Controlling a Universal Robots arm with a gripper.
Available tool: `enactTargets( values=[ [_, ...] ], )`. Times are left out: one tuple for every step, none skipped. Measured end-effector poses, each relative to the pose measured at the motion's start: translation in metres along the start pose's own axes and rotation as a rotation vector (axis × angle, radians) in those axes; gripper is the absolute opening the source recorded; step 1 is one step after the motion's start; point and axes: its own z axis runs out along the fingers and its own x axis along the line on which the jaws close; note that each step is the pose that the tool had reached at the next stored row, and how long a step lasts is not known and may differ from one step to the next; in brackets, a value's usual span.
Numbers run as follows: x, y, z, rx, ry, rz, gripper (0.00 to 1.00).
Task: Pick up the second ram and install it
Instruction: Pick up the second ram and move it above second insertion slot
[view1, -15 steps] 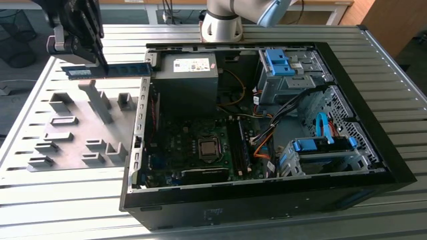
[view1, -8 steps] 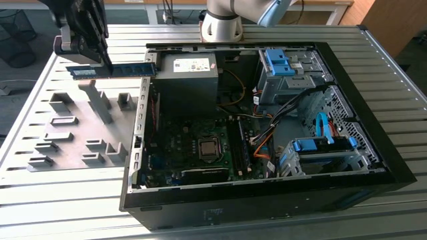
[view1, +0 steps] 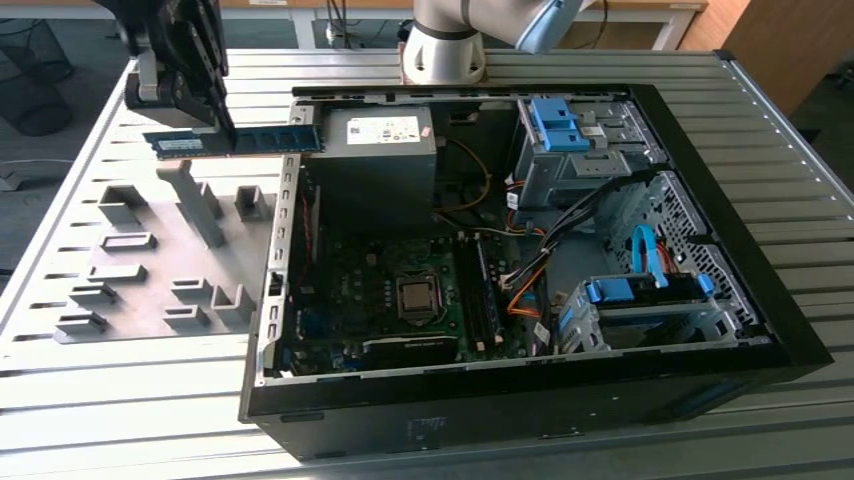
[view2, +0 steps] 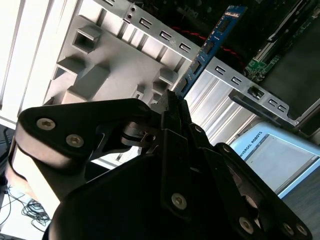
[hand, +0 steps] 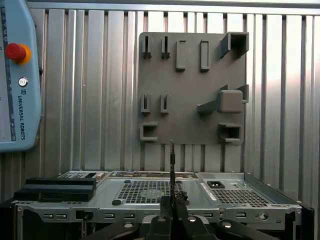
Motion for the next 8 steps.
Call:
enactTargets(
  values=[
    [0.0000, -0.0010, 0.0000, 0.0000, 0.0000, 0.000, 0.14],
    [0.0000, -0.0031, -0.0001, -0.0001, 0.0001, 0.000, 0.14],
    [0.0000, -0.0042, 0.0000, 0.0000, 0.0000, 0.000, 0.14],
    [0.0000, -0.0064, 0.0001, 0.0000, 0.0000, 0.000, 0.14],
    [0.0000, -0.0086, 0.0000, 0.0000, 0.0001, 0.000, 0.14],
    [0.0001, -0.0097, 0.0001, 0.0000, 0.0000, 0.000, 0.14],
    [0.0001, -0.0108, 0.0001, 0.0000, 0.0000, 0.000, 0.14],
    [0.0001, -0.0120, 0.0001, 0.0000, 0.0000, 0.000, 0.14]
  ],
)
